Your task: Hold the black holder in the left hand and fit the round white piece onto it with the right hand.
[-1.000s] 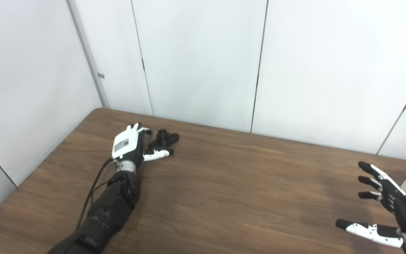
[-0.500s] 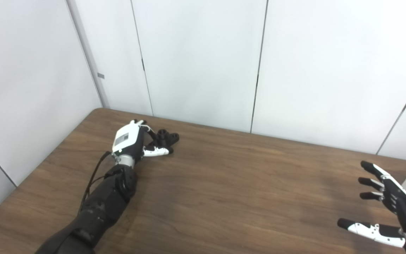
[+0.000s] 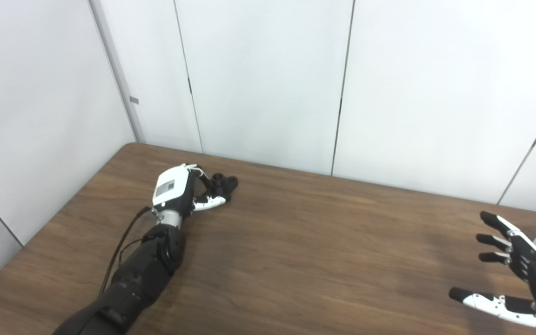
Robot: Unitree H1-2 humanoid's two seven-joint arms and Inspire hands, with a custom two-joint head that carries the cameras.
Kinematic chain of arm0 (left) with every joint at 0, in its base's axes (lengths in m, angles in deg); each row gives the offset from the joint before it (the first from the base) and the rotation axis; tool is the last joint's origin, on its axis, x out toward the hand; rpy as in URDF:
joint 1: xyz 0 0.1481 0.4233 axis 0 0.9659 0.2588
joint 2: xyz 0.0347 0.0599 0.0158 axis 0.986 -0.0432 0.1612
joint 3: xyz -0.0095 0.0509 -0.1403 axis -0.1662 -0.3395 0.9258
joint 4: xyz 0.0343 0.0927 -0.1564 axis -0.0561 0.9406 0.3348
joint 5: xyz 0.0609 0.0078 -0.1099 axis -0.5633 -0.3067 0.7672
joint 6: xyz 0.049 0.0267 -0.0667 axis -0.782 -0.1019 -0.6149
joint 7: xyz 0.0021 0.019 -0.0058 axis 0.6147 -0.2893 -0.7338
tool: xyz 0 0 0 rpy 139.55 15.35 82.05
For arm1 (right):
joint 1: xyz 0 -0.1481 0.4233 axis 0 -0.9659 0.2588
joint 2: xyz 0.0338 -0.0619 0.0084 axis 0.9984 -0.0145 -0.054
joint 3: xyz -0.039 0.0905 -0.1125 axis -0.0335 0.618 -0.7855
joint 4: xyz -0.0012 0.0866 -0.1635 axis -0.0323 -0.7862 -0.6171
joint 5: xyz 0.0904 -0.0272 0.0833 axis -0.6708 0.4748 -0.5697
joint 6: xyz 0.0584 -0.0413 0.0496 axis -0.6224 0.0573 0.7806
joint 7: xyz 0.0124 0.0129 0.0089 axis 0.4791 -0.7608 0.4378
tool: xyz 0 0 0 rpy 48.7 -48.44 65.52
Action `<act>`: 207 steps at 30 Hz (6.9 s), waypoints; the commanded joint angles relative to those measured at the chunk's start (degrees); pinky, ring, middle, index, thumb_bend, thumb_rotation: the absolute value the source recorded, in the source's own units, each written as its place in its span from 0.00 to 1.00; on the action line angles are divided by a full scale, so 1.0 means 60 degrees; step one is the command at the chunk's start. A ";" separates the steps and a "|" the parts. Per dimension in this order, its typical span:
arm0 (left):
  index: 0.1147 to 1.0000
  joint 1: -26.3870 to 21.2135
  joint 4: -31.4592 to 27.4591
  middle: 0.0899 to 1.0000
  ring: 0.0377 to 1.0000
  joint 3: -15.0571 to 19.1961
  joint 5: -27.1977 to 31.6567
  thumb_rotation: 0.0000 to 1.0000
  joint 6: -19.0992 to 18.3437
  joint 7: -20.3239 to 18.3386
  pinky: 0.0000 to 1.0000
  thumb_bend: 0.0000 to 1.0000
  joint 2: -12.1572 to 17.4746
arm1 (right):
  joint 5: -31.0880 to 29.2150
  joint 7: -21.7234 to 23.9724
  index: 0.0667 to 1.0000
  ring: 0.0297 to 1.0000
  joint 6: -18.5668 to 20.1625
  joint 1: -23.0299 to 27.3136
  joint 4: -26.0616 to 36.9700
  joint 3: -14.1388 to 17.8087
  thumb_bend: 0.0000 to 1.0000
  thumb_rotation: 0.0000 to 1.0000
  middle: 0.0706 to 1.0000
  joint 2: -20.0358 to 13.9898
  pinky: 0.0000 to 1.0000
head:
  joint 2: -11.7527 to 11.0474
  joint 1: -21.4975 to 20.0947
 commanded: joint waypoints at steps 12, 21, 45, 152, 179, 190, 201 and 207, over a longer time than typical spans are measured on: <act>0.42 0.0792 -0.0997 0.86 0.97 -0.0567 0.0155 0.06 0.1131 -0.0646 0.98 0.52 -0.0244 | 0.0032 -0.0194 0.86 0.81 -0.0214 0.0334 0.0340 0.0066 0.64 0.00 0.91 -0.0043 0.69 | 0.0045 -0.0306; 0.41 0.1682 -0.3651 0.88 0.97 -0.0781 0.0692 0.06 0.2098 -0.2524 0.97 0.52 -0.0483 | 0.0235 -0.0038 0.88 0.82 0.0415 0.0545 0.0607 0.0059 0.66 0.00 0.93 -0.0195 0.72 | 0.0180 -0.0796; 0.41 0.2248 -0.4945 0.90 1.00 -0.2008 0.0417 0.06 0.3501 -0.5104 0.96 0.52 -0.1275 | 0.0171 -0.0489 0.88 0.80 -0.0724 0.0455 -0.0049 0.0283 0.70 0.17 0.92 -0.0200 0.69 | 0.0713 -0.2860; 0.42 0.3127 -0.5524 0.87 0.96 -0.1937 0.0182 0.05 0.3861 -0.5831 0.94 0.52 -0.0413 | 0.0562 0.0133 0.81 0.92 -0.0147 0.4269 -0.8202 -0.1311 0.88 0.25 0.93 -0.2676 0.85 | 0.0317 -0.6590; 0.42 0.3040 -0.4994 0.86 0.94 -0.1859 0.0086 0.05 0.4368 -0.5411 0.91 0.52 -0.0526 | 0.1658 -0.3451 0.45 0.73 -0.2226 0.4305 -0.9662 -0.1427 0.52 0.12 0.69 -0.1934 0.71 | 0.0392 -0.6493; 0.42 0.3007 -0.4817 0.86 0.93 -0.1881 -0.0076 0.05 0.4511 -0.5209 0.89 0.52 -0.0563 | 0.1637 -0.3285 0.45 0.73 -0.1623 0.4158 -0.8177 -0.1344 0.52 0.13 0.69 -0.1733 0.70 | 0.0491 -0.6167; 0.42 0.2972 -0.4775 0.86 0.95 -0.1821 -0.0135 0.05 0.4250 -0.5198 0.92 0.52 -0.0784 | 0.1777 -0.1404 0.44 0.76 -0.0636 0.4015 -0.4179 -0.1678 0.52 0.13 0.70 -0.1363 0.72 | 0.0662 -0.5302; 0.42 0.2967 -0.5208 0.88 0.96 -0.1839 -0.0295 0.05 0.3685 -0.5541 0.93 0.52 -0.0867 | 0.1848 -0.0285 0.44 0.74 -0.0336 0.3762 -0.2436 -0.2125 0.52 0.13 0.71 -0.1130 0.66 | 0.0807 -0.4858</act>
